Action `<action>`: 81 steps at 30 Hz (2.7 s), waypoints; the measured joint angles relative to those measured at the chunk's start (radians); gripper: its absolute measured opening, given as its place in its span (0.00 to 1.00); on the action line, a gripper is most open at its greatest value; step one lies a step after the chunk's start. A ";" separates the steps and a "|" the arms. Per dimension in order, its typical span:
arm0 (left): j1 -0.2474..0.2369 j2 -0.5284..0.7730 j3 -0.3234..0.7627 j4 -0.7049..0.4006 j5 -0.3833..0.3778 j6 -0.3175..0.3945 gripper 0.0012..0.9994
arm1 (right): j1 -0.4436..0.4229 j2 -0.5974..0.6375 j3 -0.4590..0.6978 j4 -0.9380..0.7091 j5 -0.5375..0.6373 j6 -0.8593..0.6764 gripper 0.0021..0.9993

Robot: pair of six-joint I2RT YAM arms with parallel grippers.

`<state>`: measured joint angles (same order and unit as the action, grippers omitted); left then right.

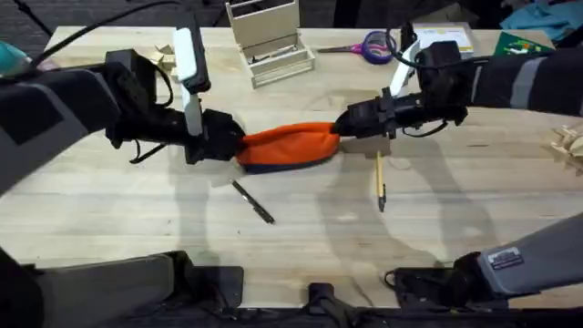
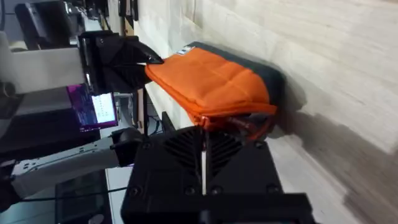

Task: Unzip the bag, pick up the pens from the table one at a time and place them inside, then zip the bag closed.

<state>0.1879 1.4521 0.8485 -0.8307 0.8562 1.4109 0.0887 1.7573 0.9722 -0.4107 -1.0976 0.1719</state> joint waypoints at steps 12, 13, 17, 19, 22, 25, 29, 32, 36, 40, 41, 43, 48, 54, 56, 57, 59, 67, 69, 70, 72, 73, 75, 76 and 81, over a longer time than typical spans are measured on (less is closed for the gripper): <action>0.021 0.000 0.005 -0.001 -0.036 0.000 0.04 | 0.166 -0.023 0.003 0.053 0.144 0.055 0.03; 0.024 0.000 0.006 -0.002 -0.042 0.000 0.04 | 0.193 -0.026 0.009 0.055 0.174 0.065 0.03; 0.028 0.000 0.014 -0.003 -0.066 0.000 0.04 | 0.297 -0.032 0.050 0.051 0.305 0.092 0.03; 0.031 0.000 0.016 -0.003 -0.077 0.000 0.04 | 0.342 -0.036 0.075 0.045 0.370 0.101 0.03; 0.035 0.000 0.018 0.001 -0.091 0.000 0.04 | 0.415 -0.043 0.118 0.040 0.466 0.113 0.03; 0.038 0.000 0.020 0.006 -0.113 0.001 0.04 | 0.482 -0.046 0.152 0.032 0.556 0.120 0.03; 0.042 0.000 0.022 0.012 -0.144 0.004 0.04 | 0.559 -0.047 0.162 0.068 0.646 0.139 0.03; 0.045 0.000 0.026 0.018 -0.165 0.005 0.04 | 0.597 -0.047 0.162 0.101 0.673 0.161 0.03; 0.047 0.000 0.031 0.024 -0.187 0.005 0.04 | 0.621 -0.047 0.162 0.134 0.682 0.195 0.03; 0.047 0.000 0.031 0.027 -0.192 0.005 0.04 | 0.628 -0.047 0.162 0.145 0.683 0.218 0.03; 0.047 0.000 0.031 0.027 -0.192 0.005 0.04 | 0.630 -0.047 0.162 0.147 0.683 0.222 0.03; 0.047 0.000 0.031 0.027 -0.194 0.005 0.04 | 0.633 -0.047 0.162 0.149 0.682 0.226 0.03; 0.047 0.000 0.031 0.027 -0.195 0.005 0.04 | 0.636 -0.047 0.162 0.149 0.679 0.240 0.03; 0.047 0.000 0.031 0.032 -0.195 0.005 0.04 | 0.627 -0.066 0.211 0.081 0.678 0.242 0.03; 0.047 0.000 0.031 0.030 -0.190 0.005 0.04 | 0.607 -0.095 0.226 0.055 0.671 0.240 0.03; 0.047 0.000 0.031 0.030 -0.184 0.005 0.04 | 0.592 -0.116 0.233 0.049 0.666 0.240 0.03; 0.046 0.000 0.031 0.022 -0.165 0.005 0.04 | 0.557 -0.163 0.247 0.046 0.655 0.243 0.19; 0.002 0.000 0.029 -0.011 -0.048 0.003 0.04 | 0.423 -0.361 0.323 -0.022 0.610 0.218 1.00; 0.005 0.000 0.028 -0.010 -0.043 0.003 0.04 | 0.400 -0.396 0.325 -0.065 0.603 0.208 1.00; 0.006 0.000 0.028 -0.010 -0.041 0.003 0.04 | 0.390 -0.406 0.325 -0.085 0.602 0.204 1.00; 0.006 0.000 0.028 -0.010 -0.040 0.003 0.04 | 0.373 -0.413 0.325 -0.115 0.599 0.198 1.00; 0.006 0.000 0.028 -0.010 -0.040 0.003 0.04 | 0.367 -0.412 0.325 -0.123 0.599 0.197 1.00; 0.006 0.000 0.028 -0.010 -0.040 0.003 0.04 | 0.357 -0.413 0.325 -0.140 0.599 0.194 1.00; 0.006 0.000 0.028 -0.010 -0.040 0.003 0.04 | 0.354 -0.412 0.325 -0.144 0.599 0.193 1.00; 0.006 0.000 0.027 -0.010 -0.040 0.003 0.04 | 0.352 -0.412 0.325 -0.151 0.599 0.180 1.00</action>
<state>0.1944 1.4521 0.8757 -0.8406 0.8162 1.4143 0.4408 1.3449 1.2972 -0.5621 -0.4988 0.3523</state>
